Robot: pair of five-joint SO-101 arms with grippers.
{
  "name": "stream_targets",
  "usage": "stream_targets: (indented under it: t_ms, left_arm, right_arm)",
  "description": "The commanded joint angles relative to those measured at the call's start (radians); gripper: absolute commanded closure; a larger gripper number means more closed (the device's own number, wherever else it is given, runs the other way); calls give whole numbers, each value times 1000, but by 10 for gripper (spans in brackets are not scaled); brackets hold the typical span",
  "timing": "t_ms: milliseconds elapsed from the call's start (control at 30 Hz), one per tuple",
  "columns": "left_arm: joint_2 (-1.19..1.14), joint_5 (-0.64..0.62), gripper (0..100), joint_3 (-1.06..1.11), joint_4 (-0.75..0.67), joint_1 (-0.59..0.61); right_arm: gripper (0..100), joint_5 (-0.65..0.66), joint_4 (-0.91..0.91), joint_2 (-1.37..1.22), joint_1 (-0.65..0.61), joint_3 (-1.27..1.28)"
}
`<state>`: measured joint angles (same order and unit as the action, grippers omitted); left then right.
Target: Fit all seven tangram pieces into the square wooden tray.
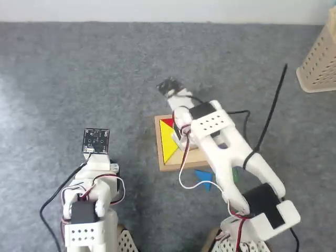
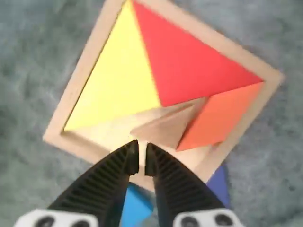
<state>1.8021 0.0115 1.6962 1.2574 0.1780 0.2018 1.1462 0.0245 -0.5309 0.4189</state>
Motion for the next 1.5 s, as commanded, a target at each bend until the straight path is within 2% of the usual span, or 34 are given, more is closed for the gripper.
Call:
stream_targets:
  t_ms: [0, 233, 433, 700, 900, 1100, 1333, 1467]
  left_arm:
    - [17, -8, 988, -12, 5, 2]
    - [17, -8, 988, -12, 5, 2]
    - [17, -8, 988, -12, 5, 2]
    - [17, -8, 988, -12, 5, 2]
    - [17, -8, 988, -12, 5, 2]
    - [17, -8, 988, -12, 5, 2]
    - [17, -8, 988, -12, 5, 2]
    - [17, -8, 988, -12, 5, 2]
  right_arm:
    - [988, 95, -64, 59, -7, 15]
    - [991, 345, -125, 61, -12, 81]
    - [988, 407, -147, 59, -8, 97]
    - [988, 402, -151, 48, 42, 97]
    - [991, 396, -186, -76, 44, 77]
    - [991, 328, -128, -139, -1, 18]
    - [991, 210, -114, -87, -120, 14]
    - [991, 130, -125, -33, -90, 6]
